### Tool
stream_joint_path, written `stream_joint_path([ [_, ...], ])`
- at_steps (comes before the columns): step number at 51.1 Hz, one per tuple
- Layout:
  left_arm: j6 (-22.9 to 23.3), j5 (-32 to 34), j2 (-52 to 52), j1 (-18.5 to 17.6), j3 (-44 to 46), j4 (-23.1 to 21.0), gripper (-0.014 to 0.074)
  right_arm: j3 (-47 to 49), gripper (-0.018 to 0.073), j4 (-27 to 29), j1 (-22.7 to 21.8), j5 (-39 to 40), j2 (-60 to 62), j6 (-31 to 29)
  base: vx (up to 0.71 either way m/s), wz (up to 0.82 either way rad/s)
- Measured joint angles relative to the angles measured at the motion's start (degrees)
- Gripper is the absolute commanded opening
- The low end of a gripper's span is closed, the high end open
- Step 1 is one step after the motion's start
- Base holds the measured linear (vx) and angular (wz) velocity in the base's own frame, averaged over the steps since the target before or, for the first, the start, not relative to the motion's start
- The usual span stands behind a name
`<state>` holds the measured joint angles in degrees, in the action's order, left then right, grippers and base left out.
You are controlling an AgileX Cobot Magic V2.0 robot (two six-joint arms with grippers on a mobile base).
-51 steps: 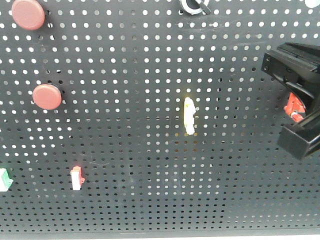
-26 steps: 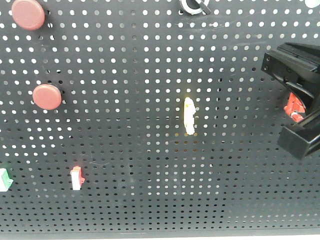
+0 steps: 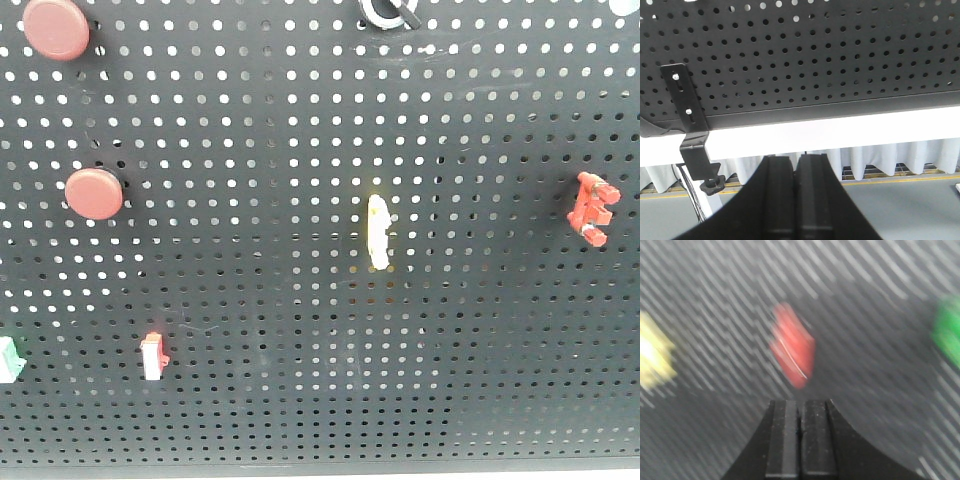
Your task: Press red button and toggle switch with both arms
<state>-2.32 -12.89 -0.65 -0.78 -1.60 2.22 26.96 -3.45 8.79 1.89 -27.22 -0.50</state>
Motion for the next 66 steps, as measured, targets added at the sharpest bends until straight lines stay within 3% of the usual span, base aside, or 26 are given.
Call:
stream_joint_path([
  [8,0.0,0.0,0.0,0.0,0.0,-0.07,0.0002,-13.77,-0.0004,8.5,-4.78,0.25,10.46,-7.44,0.0,0.0],
  [19,0.0,-0.1,0.0,0.0,0.0,-0.13,0.0002,-27.85,-0.0004,10.64,-10.39,-2.26,25.55,-8.43,0.0,0.0],
  [25,0.0,-0.22,-0.06,0.0,0.0,-0.13,0.0002,-28.61,-0.0004,9.59,-12.46,-7.62,27.71,-6.43,0.0,0.0],
  [37,0.0,-0.14,-0.06,0.0,0.0,-0.13,0.0002,-28.7,-0.0004,6.48,-11.17,-16.57,27.78,-4.05,0.0,0.0],
  [66,0.0,-0.14,-0.06,0.0,0.0,-0.13,0.0002,-28.7,-0.0004,5.68,-11.16,-17.51,27.78,-3.95,0.0,0.0],
])
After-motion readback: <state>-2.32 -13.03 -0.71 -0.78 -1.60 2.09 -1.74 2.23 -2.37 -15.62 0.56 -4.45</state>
